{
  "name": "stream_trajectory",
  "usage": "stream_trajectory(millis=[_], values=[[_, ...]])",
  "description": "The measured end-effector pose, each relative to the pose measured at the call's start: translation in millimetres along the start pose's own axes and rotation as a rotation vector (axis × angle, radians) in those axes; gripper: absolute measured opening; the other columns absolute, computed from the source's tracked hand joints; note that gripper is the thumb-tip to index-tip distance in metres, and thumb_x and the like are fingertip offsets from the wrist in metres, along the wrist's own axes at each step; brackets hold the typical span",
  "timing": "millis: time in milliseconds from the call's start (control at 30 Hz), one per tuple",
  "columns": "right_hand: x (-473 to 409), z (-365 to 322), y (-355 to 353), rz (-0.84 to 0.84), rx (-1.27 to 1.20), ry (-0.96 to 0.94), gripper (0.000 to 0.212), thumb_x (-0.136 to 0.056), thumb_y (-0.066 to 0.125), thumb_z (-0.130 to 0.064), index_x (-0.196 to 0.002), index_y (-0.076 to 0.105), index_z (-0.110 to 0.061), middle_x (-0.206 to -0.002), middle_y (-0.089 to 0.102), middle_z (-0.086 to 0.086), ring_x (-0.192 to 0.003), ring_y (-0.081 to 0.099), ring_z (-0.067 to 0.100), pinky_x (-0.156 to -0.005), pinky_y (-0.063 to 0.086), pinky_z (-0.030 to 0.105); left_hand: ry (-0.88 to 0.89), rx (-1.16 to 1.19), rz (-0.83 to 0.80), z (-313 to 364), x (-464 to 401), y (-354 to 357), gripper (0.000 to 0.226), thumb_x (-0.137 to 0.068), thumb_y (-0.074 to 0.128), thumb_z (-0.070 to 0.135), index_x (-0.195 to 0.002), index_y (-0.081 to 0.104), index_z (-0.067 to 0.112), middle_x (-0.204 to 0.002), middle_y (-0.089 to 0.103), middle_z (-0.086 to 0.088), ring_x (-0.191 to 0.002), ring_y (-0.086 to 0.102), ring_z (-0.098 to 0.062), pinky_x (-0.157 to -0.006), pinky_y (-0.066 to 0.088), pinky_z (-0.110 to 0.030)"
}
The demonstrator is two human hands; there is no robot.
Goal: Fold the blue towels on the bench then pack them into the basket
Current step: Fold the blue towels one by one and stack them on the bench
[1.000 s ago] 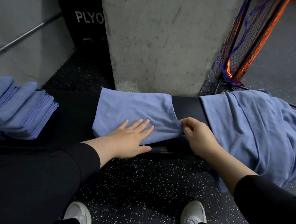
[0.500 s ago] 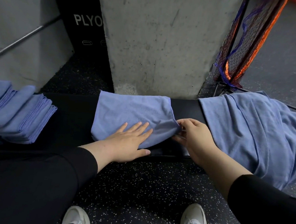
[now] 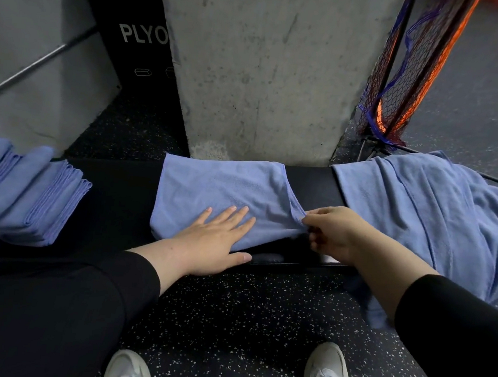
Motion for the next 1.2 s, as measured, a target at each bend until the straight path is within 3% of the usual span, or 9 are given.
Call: stream_trajectory(millis=[167,300,400,500,600,733,833,1000,1200], values=[[-1,-7,-15,0.163,0.450,-0.166,0.012,-0.089,0.072,-0.014,-0.097,0.064,-0.014,-0.064,0.056,0.006,-0.049,0.048,0.018,-0.049,0.042,0.025,0.002,0.017,0.012,0,-1,0,0.079,-0.100,0.029,0.067,-0.160,-0.013,0.036,-0.164,-0.026,0.012,-0.152,-0.023,-0.008,-0.125,-0.010,-0.048],[6,-24,-16,0.385,0.892,-0.413,0.018,-0.091,0.065,-0.033,-0.105,0.063,-0.021,-0.094,0.063,-0.001,-0.087,0.059,0.024,-0.072,0.044,0.032,0.013,0.031,0.050,-1,1,-1,0.079,-0.100,0.030,0.067,-0.161,-0.008,0.035,-0.165,-0.021,0.014,-0.153,-0.019,-0.007,-0.126,-0.009,-0.045],[21,-43,13,0.296,0.893,-0.746,0.014,-0.091,0.067,-0.031,-0.099,0.067,-0.020,-0.091,0.061,-0.003,-0.086,0.060,0.021,-0.077,0.049,0.037,0.044,0.147,0.221,-6,15,-13,0.073,-0.098,0.033,0.067,-0.159,0.028,0.028,-0.167,0.020,0.009,-0.154,0.016,-0.008,-0.126,0.011,-0.035],[29,-42,58,0.049,0.995,-0.884,0.019,-0.091,0.070,-0.034,-0.103,0.069,-0.020,-0.096,0.061,-0.006,-0.089,0.062,0.019,-0.081,0.050,0.037,-0.145,0.374,0.545,-42,48,-34,0.033,-0.099,0.052,0.048,-0.114,0.066,0.023,-0.111,0.072,0.006,-0.105,0.064,-0.018,-0.091,0.048,-0.034],[30,-31,102,-0.153,1.140,-0.904,0.029,-0.092,0.068,-0.036,-0.117,0.067,-0.022,-0.117,0.063,-0.004,-0.106,0.062,0.022,-0.090,0.049,0.039,-0.488,0.531,0.709,-94,87,-36,0.013,-0.100,0.057,0.031,-0.100,0.064,0.021,-0.089,0.064,0.008,-0.085,0.061,-0.019,-0.073,0.045,-0.033],[31,-16,145,-0.322,1.234,-0.865,0.051,-0.095,0.064,-0.038,-0.143,0.052,-0.027,-0.150,0.046,-0.007,-0.133,0.048,0.016,-0.107,0.036,0.028,-0.736,0.657,0.563,-140,112,-7,0.028,-0.101,0.054,0.028,-0.123,0.069,0.017,-0.114,0.069,0.001,-0.109,0.063,-0.021,-0.085,0.044,-0.028],[28,-5,163,-0.392,1.327,-0.815,0.064,-0.101,0.055,-0.039,-0.158,0.028,-0.028,-0.167,0.016,-0.006,-0.151,0.022,0.016,-0.118,0.019,0.027,-0.667,0.699,0.445,-139,110,5,0.034,-0.102,0.053,0.022,-0.132,0.067,0.014,-0.136,0.064,-0.004,-0.126,0.058,-0.022,-0.104,0.043,-0.029],[24,2,175,-0.337,1.445,-0.800,0.063,-0.104,0.040,-0.049,-0.160,0.014,-0.036,-0.169,0.002,-0.008,-0.155,0.007,0.017,-0.124,0.013,0.041,-0.536,0.771,0.414,-127,98,2,0.025,-0.099,0.055,0.025,-0.105,0.075,0.012,-0.104,0.074,-0.006,-0.101,0.066,-0.025,-0.094,0.052,-0.044],[23,14,182,-0.289,1.509,-0.754,0.064,-0.103,0.035,-0.055,-0.160,0.009,-0.037,-0.169,-0.004,-0.006,-0.156,-0.002,0.020,-0.125,0.007,0.047,-0.468,0.820,0.449,-125,97,-9,0.025,-0.098,0.062,0.027,-0.089,0.070,0.005,-0.095,0.058,-0.004,-0.080,0.052,-0.008,-0.068,0.036,-0.009]])
Point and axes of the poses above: each hand's wrist, its own x-axis away from the middle knuckle, its own y-axis out of the palm, z = x × y, the point moved 6 cm from there along -x, towards the middle knuckle
